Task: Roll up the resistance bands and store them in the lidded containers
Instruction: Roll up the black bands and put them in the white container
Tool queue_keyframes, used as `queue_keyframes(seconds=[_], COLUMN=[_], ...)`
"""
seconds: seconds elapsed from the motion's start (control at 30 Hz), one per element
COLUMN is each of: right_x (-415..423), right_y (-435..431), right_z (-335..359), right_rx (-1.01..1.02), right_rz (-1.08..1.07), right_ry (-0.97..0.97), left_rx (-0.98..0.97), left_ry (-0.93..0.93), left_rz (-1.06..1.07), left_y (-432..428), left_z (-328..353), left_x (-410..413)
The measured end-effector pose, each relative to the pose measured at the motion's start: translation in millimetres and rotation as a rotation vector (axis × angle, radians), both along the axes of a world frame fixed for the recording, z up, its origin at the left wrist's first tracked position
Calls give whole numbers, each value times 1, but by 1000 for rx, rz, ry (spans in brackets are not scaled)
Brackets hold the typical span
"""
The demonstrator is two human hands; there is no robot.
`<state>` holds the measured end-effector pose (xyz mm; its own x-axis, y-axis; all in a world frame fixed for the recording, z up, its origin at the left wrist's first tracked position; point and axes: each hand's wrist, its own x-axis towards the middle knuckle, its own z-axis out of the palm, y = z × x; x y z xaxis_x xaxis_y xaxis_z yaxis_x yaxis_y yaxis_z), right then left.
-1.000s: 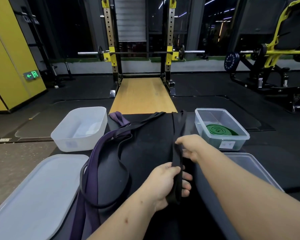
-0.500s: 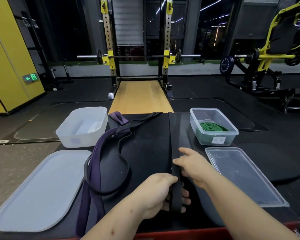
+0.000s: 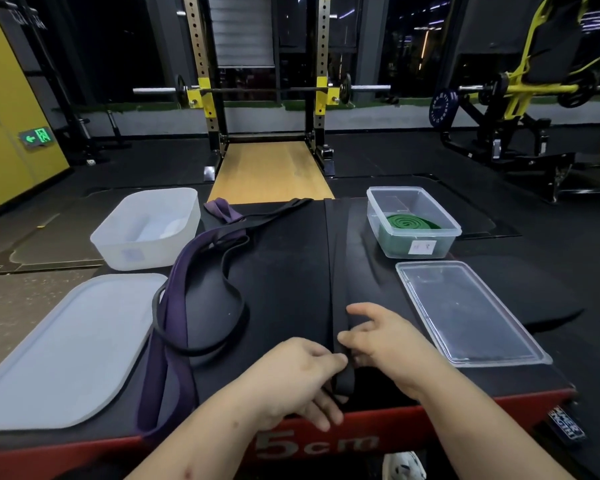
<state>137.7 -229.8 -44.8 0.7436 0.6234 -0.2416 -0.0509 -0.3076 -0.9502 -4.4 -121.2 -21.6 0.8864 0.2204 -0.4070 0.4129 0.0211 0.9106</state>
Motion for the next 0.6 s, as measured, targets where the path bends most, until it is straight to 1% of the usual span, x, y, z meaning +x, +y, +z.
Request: queue_keyframes(seconds=[0.07, 0.2, 0.33, 0.43, 0.5, 0.6], right_x=[1, -1, -6, -10, -12, -12], right_y=[0, 1, -3, -8, -9, -6], right_z=[-4, -2, 4, 7, 9, 9], right_rx=[2, -52, -118, -191, -195, -179], right_rz=[3, 23, 117, 205, 221, 206], right_ry=[-18, -132, -166, -230, -265, -302], left_rx=[58, 122, 186, 289, 443, 809], left_ry=[-7, -16, -3, 4, 6, -14], left_rz=[4, 54, 40, 29, 15, 37], left_y=[0, 1, 0, -2, -2, -1], left_z=[-2, -9, -7, -3, -2, -2], left_x=[-1, 1, -1, -4, -3, -5])
